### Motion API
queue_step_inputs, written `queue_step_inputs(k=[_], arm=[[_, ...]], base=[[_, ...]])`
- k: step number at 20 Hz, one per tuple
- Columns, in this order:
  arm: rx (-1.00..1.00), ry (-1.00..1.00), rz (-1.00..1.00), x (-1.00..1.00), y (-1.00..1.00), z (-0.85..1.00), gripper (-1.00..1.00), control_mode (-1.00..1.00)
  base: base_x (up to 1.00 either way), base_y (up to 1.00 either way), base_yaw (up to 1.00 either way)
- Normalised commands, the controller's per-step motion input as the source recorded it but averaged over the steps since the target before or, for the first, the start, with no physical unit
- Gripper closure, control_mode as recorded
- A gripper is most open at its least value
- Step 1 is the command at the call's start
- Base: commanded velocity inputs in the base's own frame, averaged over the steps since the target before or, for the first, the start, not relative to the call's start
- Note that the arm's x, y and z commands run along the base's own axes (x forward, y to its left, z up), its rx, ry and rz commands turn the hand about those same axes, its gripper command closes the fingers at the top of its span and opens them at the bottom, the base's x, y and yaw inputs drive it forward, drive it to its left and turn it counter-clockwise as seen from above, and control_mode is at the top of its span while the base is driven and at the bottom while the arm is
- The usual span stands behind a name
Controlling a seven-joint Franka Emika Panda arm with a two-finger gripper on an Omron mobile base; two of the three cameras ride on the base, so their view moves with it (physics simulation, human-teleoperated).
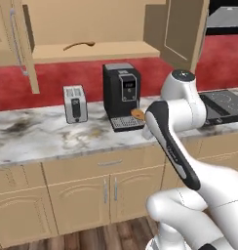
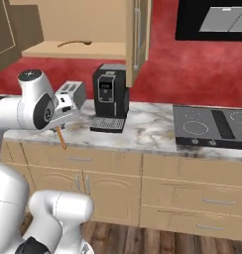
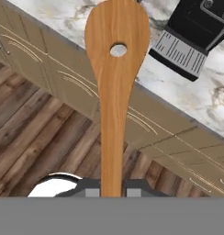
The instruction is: Organize the utensils by type. Pick up the wooden spoons from the counter and place them in the open cabinet. Then pick up the metallic utensils from the counter and place them in the open drawer.
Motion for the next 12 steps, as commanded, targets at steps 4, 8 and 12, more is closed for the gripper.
queue_step_inputs(k=[4, 8, 12], arm=[[0.0, 0.0, 0.0, 0.0, 0.0, 0.0, 1.0, 1.0], [0.0, 0.0, 0.0, 0.0, 0.0, 0.0, 1.0, 1.0], [0.0, 0.0, 0.0, 0.0, 0.0, 0.0, 1.0, 1.0]], base=[[0.7, 0.56, -0.48], [0.57, 0.43, -0.3], [0.59, 0.61, -0.03]])
